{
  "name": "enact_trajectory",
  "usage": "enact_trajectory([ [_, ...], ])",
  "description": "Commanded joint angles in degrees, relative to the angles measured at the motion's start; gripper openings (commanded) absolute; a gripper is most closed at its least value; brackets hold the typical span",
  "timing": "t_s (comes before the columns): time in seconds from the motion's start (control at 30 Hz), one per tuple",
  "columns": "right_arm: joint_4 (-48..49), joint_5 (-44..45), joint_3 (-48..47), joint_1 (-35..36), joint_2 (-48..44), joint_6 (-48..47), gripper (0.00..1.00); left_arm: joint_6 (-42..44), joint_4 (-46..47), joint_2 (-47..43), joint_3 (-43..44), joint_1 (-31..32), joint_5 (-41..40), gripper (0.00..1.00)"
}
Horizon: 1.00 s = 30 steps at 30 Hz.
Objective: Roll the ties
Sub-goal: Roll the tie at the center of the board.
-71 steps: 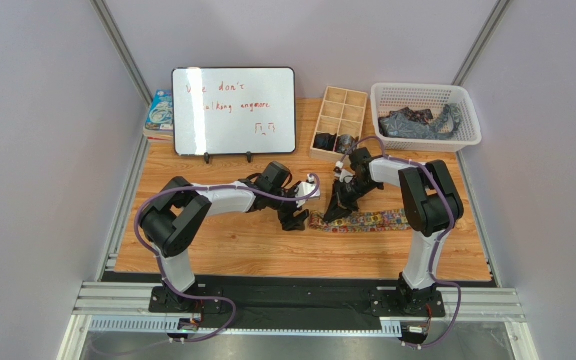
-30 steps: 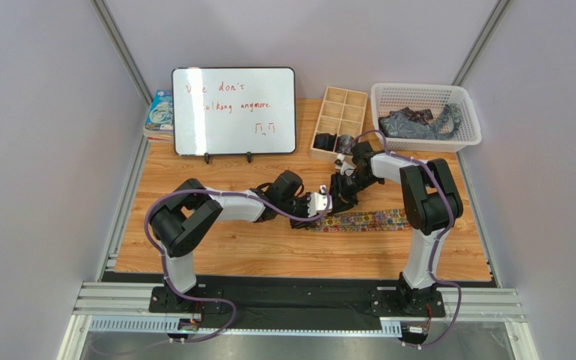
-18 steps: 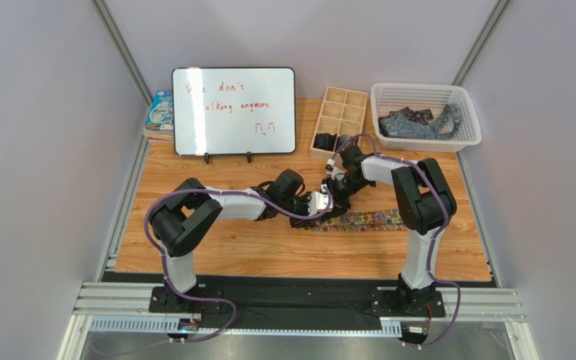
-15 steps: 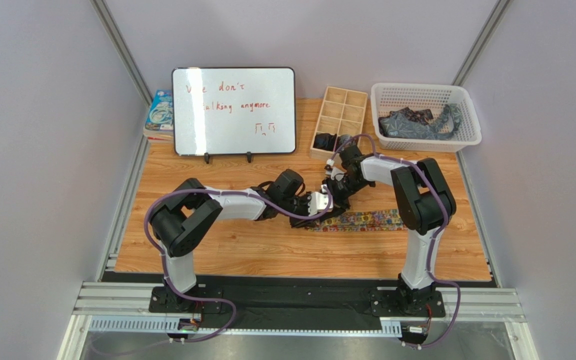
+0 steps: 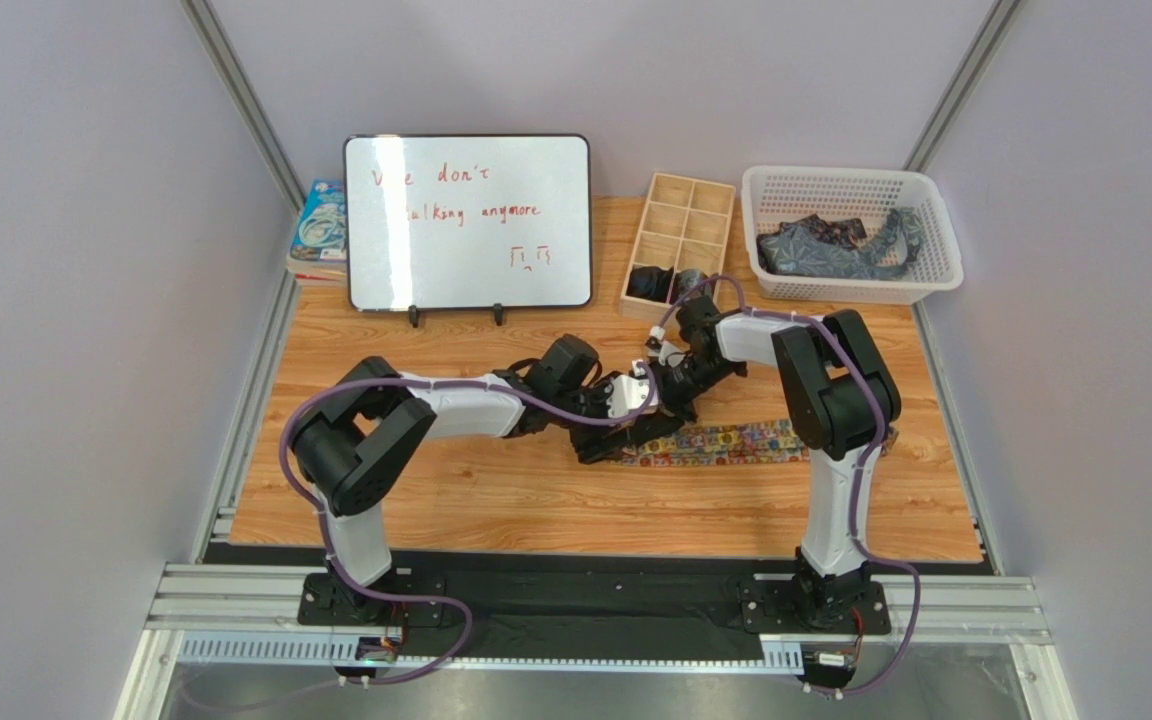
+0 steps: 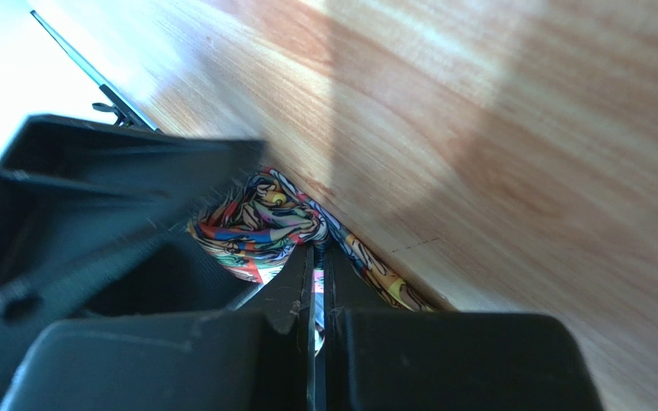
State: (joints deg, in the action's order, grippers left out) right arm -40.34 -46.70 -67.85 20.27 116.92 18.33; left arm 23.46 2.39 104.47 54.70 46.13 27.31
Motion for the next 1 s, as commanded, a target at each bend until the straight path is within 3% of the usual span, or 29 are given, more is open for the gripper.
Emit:
enact_trajectory([
  [0.0,0.35,12.5,-0.08,0.82,3.57,-3.65,0.0,-2.81,-2.75,-5.32,-4.33,-2.18,1.07,0.71],
  [0.2,-0.27,13.83,-0.7,0.91,4.89,-3.74,0.0,-4.12,5.14,-7.61,-9.08,-2.8,4.59,0.71],
  [0.43,0.61,14.09,-1.14,0.91,5.94,-3.83,0.0,-5.09,17.55,-3.93,-12.42,-2.71,7.76,0.69],
  [0.6,2.01,14.44,-0.88,1.08,6.04,-3.56,0.0,-5.8,21.24,-4.09,-12.51,-2.71,7.93,0.51],
  [0.97,6.76,14.0,0.62,2.4,5.25,0.39,0.0,-7.11,20.63,-4.36,-9.08,-0.52,9.69,0.46],
])
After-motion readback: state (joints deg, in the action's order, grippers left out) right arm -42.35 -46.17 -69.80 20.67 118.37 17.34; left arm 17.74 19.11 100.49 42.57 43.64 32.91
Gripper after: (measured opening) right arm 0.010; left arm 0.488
